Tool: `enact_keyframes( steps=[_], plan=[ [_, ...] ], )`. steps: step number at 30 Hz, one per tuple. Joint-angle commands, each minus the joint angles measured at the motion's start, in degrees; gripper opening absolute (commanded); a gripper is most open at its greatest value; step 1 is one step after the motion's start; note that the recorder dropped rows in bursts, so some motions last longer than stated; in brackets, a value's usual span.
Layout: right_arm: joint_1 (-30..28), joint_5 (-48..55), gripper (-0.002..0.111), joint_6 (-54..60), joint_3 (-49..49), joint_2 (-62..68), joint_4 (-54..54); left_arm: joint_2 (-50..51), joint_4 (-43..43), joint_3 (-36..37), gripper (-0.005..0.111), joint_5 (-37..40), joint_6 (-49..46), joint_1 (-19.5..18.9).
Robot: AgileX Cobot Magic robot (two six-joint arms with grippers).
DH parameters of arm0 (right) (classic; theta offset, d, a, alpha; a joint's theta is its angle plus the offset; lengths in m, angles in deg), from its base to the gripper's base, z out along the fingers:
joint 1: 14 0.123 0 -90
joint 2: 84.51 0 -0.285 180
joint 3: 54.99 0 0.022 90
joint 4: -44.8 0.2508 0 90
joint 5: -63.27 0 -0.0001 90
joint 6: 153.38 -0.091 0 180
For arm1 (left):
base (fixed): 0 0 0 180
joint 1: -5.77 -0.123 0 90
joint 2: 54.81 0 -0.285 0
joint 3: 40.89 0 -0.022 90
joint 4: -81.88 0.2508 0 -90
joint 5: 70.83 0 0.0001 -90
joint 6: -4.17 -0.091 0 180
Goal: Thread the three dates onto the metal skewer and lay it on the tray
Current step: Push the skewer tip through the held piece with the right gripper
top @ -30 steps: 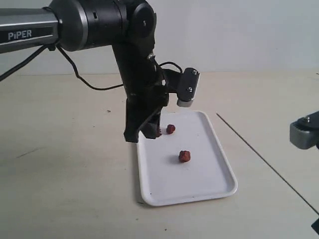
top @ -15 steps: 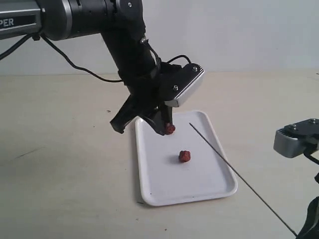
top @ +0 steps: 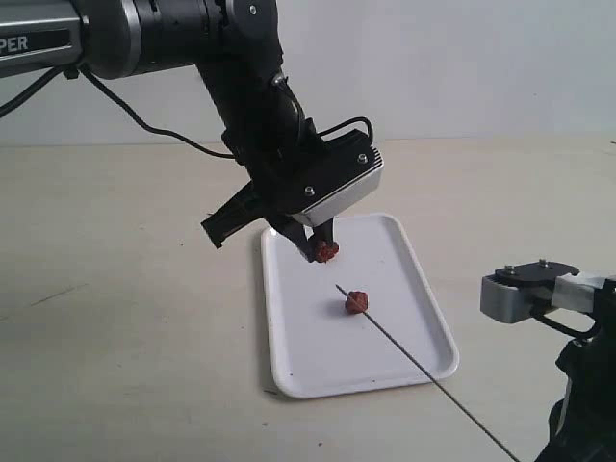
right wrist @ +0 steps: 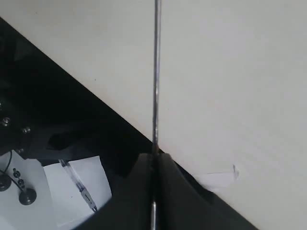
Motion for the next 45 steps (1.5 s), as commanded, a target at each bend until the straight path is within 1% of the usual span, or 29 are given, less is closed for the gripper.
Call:
enact_keyframes(
  steps=[1,6,21,40,45],
  plan=[
    [-0.17,-0.12,0.000,1.01,0.93,0.39,1.80,-0.62,-0.07,0.02,0.020,0.24,-2.08,0.30],
    [-0.17,-0.12,0.000,2.07,2.09,0.39,3.49,-0.37,0.20,0.02,0.020,0.24,-2.44,0.30],
    [-0.17,-0.12,0.000,2.07,2.12,0.39,3.58,-0.37,0.85,0.02,0.020,0.24,-2.44,0.30],
    [-0.17,-3.11,0.000,2.07,2.12,0.39,5.04,-0.03,0.55,0.02,0.020,0.24,-2.44,0.30],
    [-0.17,-1.97,0.000,2.07,2.12,0.39,5.04,-0.03,0.25,0.02,0.020,-1.89,-2.44,0.30]
  ],
)
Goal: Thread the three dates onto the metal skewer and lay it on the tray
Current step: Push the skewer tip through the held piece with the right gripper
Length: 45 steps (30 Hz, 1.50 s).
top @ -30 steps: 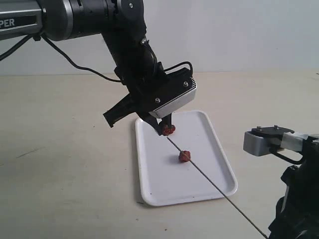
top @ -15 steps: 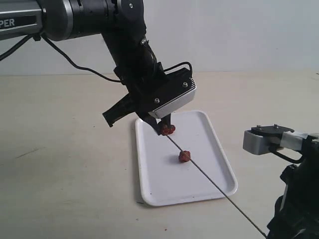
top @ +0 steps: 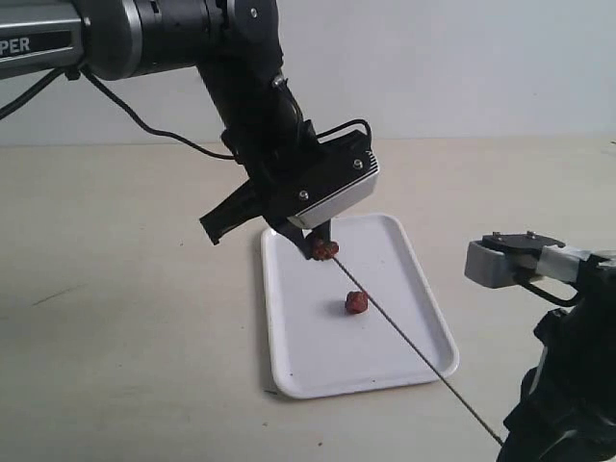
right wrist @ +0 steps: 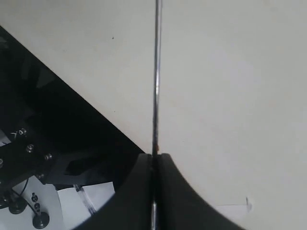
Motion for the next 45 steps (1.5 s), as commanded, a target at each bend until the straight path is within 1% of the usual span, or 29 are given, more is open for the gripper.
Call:
enact_keyframes(
  steps=[1,10,20,31,45],
  plan=[
    [-0.17,1.11,0.000,0.86,0.37,-0.13,0.53,-0.03,-1.10,0.02,0.020,-1.18,0.04,0.30],
    [-0.17,-0.98,0.000,0.96,0.37,-0.13,0.53,-0.03,-1.76,0.02,0.020,-1.00,0.04,0.30],
    [-0.17,0.61,0.000,0.76,0.37,-0.13,-1.39,-0.03,-0.68,0.02,0.020,-1.03,0.04,0.17],
    [-0.17,-0.91,0.000,0.76,0.37,-0.13,-1.39,-0.03,-0.47,0.02,0.020,-1.03,0.04,0.17],
    [-0.17,-3.73,0.000,0.61,0.37,-0.03,-1.27,-0.03,-2.98,0.02,0.020,-1.03,0.04,0.17]
  ],
)
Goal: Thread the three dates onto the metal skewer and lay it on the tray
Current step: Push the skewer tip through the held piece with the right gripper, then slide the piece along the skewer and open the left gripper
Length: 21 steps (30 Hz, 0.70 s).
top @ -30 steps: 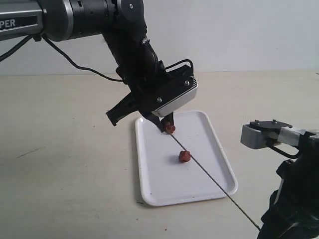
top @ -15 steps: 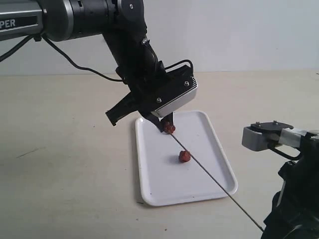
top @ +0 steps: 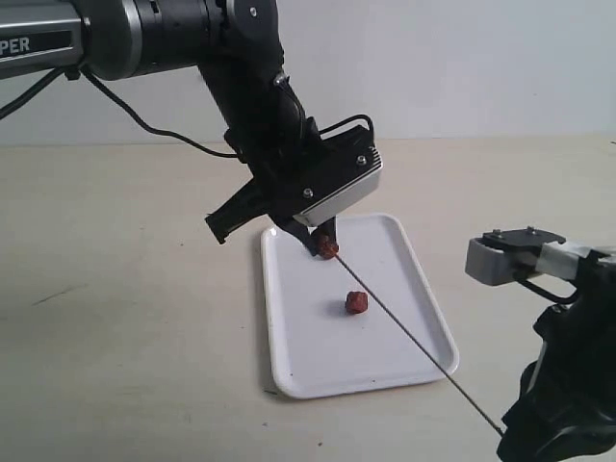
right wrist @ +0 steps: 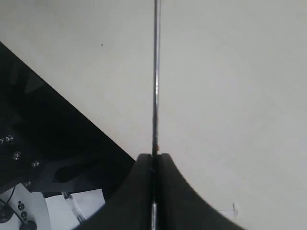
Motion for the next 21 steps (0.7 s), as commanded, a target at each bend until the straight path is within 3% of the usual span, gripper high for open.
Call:
enact_keyframes(
  steps=[1,8,21],
  plan=[
    [-0.17,-1.90,0.000,0.40,0.37,-0.02,0.09,-0.03,-2.22,0.02,0.020,0.28,0.04,0.17],
    [-0.17,-3.82,0.000,0.40,1.36,2.89,0.23,-0.03,-2.48,0.02,0.020,0.28,0.04,0.30],
    [-0.17,-5.69,0.000,0.40,11.87,9.54,3.78,-0.03,-3.14,0.02,0.020,0.28,0.04,0.30]
  ],
)
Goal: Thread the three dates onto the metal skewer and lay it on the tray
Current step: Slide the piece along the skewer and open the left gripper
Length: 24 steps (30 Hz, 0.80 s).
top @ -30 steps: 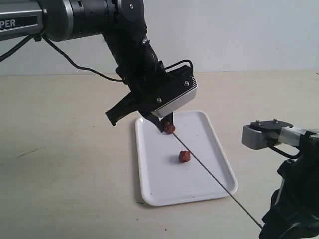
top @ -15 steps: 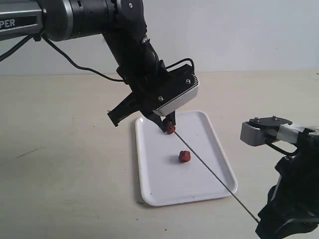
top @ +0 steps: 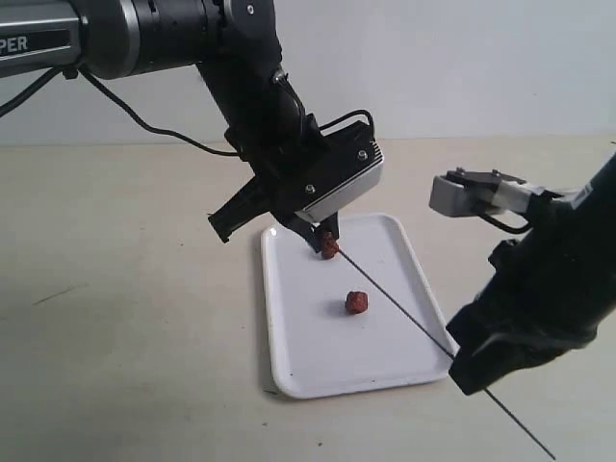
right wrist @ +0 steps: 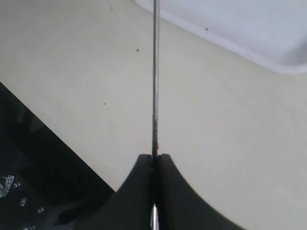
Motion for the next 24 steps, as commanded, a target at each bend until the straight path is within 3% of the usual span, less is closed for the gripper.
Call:
enact_keyframes(
  steps=[1,10,21,24],
  plan=[
    [-0.17,-3.30,0.000,0.40,3.49,2.82,2.22,-0.03,-2.45,0.02,0.020,0.83,0.04,0.30],
    [-0.17,-5.37,0.000,0.51,7.60,6.58,3.01,-0.26,-10.11,0.02,0.020,0.24,0.41,0.30],
    [-0.17,-5.47,0.000,0.51,8.03,6.58,2.79,-0.26,-10.18,0.02,0.020,-1.44,0.63,0.30],
    [-0.17,-5.47,0.000,0.51,8.03,6.58,2.67,-0.26,-10.37,0.02,0.031,-2.19,0.87,0.30]
  ],
)
